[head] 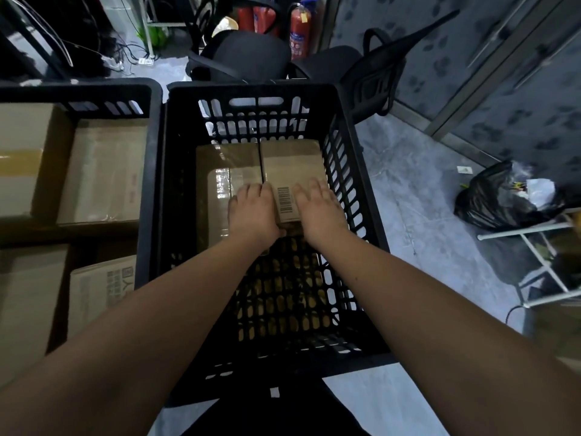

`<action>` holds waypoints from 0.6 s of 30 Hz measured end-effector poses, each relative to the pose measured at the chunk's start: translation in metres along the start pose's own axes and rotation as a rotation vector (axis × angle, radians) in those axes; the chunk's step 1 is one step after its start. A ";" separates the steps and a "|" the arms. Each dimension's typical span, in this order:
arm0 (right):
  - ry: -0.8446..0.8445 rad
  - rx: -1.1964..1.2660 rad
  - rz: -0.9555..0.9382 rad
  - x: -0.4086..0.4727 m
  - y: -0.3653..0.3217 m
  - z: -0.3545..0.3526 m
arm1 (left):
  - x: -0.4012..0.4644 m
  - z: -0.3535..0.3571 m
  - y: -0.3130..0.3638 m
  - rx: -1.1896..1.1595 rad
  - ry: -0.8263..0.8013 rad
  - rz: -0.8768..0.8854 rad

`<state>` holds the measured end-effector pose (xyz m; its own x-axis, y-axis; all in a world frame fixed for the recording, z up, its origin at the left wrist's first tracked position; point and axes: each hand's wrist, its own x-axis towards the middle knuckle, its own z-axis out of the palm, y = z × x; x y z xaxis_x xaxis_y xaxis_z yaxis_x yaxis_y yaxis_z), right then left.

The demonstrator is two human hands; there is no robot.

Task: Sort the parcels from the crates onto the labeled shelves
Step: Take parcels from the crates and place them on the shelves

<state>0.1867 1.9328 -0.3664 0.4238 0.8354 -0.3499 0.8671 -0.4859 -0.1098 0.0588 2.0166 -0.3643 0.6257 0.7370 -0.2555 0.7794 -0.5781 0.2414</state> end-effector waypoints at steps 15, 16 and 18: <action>0.102 0.011 -0.012 -0.021 -0.005 -0.023 | 0.000 -0.005 -0.006 -0.627 0.111 0.026; 0.119 0.002 -0.017 -0.022 -0.006 -0.025 | -0.001 -0.005 -0.006 -0.704 0.115 0.027; 0.170 -0.020 -0.021 -0.026 -0.008 -0.027 | -0.004 -0.006 -0.006 -0.806 0.134 0.048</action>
<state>0.1756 1.9222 -0.3310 0.4423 0.8776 -0.1847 0.8806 -0.4640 -0.0958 0.0517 2.0192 -0.3586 0.6088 0.7833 -0.1259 0.4591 -0.2184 0.8611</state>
